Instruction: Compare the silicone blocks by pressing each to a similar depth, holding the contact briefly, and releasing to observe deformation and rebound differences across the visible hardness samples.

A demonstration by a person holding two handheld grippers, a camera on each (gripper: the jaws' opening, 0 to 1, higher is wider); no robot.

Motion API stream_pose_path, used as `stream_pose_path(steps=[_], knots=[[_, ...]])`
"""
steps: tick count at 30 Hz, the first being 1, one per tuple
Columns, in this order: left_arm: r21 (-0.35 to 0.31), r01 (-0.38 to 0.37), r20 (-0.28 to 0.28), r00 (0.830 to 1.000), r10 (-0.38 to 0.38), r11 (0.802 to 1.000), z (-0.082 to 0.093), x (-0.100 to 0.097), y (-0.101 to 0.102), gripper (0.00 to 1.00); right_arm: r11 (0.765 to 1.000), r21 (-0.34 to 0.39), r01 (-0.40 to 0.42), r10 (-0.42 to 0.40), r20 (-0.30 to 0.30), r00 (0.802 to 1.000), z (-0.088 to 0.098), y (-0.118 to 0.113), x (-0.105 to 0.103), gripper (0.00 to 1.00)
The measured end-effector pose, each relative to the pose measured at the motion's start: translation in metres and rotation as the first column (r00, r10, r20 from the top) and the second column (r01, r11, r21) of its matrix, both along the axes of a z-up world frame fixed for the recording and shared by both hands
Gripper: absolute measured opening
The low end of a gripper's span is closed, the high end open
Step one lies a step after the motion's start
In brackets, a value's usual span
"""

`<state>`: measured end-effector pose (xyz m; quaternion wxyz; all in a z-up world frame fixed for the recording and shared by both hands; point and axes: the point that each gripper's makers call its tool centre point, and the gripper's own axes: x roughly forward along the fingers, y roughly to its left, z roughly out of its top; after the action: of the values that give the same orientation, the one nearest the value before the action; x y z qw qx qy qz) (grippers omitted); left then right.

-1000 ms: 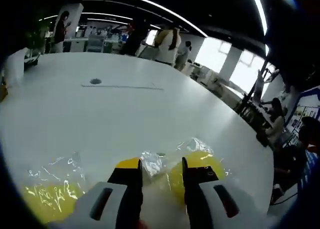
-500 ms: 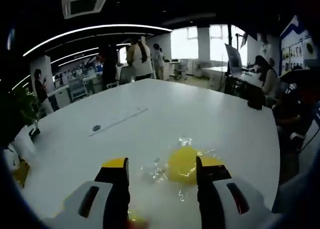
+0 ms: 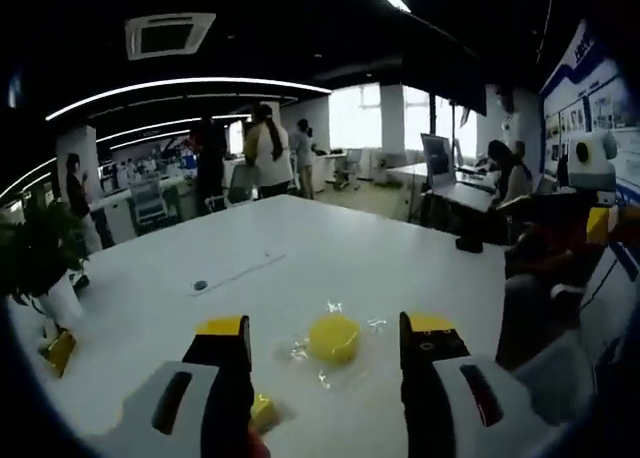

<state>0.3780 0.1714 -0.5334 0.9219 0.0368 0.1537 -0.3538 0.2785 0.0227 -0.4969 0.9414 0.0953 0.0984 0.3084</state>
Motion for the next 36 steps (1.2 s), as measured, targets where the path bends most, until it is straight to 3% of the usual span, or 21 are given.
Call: stream_pose_path(steps=[2,6,10,17,26,29,36], knots=[[-0.014,0.009,-0.005,1.000,-0.009,1.000,0.004,-0.015,0.010,0.51,1.000,0.011,-0.014,0.014,-0.005,1.000,-0.001,0.004,-0.002,0.82],[0.004,-0.006,0.008,1.000,0.006,1.000,0.010,-0.042,0.037,0.59,0.999,-0.006,-0.034,0.034,-0.007,0.999,-0.006,0.012,-0.006,0.85],[-0.051,-0.024,-0.002,1.000,0.024,0.998,0.015,-0.069,0.063,0.68,0.999,-0.001,-0.049,0.049,-0.008,0.999,-0.008,0.021,-0.012,0.90],[-0.017,-0.059,-0.008,0.998,0.059,0.998,0.008,-0.106,0.103,0.74,0.998,-0.038,-0.056,0.057,0.015,0.998,-0.017,0.036,-0.025,0.83],[-0.044,-0.150,-0.034,0.988,0.148,0.988,0.002,-0.121,0.132,0.72,0.995,-0.032,-0.095,0.095,-0.012,0.995,-0.025,0.061,-0.026,0.83],[-0.027,-0.175,-0.092,0.981,0.172,0.984,-0.010,-0.123,0.140,0.72,0.995,-0.080,-0.056,0.054,-0.021,0.998,-0.034,0.057,-0.021,0.78],[-0.013,-0.212,-0.108,0.972,0.209,0.977,-0.017,-0.120,0.153,0.72,0.996,-0.083,-0.030,0.025,-0.062,0.998,-0.041,0.050,-0.017,0.77]])
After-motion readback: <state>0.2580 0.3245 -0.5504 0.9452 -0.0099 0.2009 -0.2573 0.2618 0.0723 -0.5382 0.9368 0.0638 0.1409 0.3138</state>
